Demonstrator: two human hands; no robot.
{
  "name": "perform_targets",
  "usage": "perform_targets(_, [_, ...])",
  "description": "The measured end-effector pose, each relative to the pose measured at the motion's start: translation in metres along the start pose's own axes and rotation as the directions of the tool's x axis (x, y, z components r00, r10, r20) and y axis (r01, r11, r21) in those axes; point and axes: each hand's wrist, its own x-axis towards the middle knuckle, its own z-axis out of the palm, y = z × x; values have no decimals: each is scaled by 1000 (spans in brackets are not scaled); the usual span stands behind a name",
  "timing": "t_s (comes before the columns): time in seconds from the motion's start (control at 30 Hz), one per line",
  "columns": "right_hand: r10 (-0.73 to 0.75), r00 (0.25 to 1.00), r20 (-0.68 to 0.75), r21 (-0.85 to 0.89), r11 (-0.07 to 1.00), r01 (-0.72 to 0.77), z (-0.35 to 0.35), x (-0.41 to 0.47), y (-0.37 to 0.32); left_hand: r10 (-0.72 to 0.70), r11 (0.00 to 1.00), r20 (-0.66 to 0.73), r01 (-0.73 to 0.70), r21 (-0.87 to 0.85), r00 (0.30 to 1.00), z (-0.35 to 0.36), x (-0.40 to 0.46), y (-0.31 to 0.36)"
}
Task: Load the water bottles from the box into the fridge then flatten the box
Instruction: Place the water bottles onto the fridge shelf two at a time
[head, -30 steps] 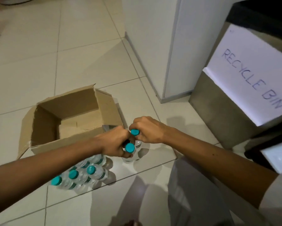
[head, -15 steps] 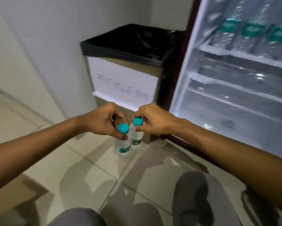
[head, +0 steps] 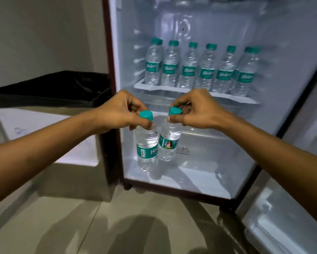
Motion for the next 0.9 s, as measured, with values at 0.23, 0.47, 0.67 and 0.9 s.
perform_targets(0.23, [126,946,-298,141,986,-87,-103,25,26,33,997,-24,-34,-66,999,2,93,78])
perform_targets(0.47, [168,874,-455,196,977,-86,-187,54,26,-15,1000,-111,17,16,994,-24,144,157])
perform_targets(0.67, [100,620,-778,126,992,-2,-213,83,36,16,1000,-411,-5,28,911,-52,195,192])
perform_targets(0.9, [102,302,-948,88,994,-59,-194,115,58,-82,995,-762,4,-104,642,-40,237,181])
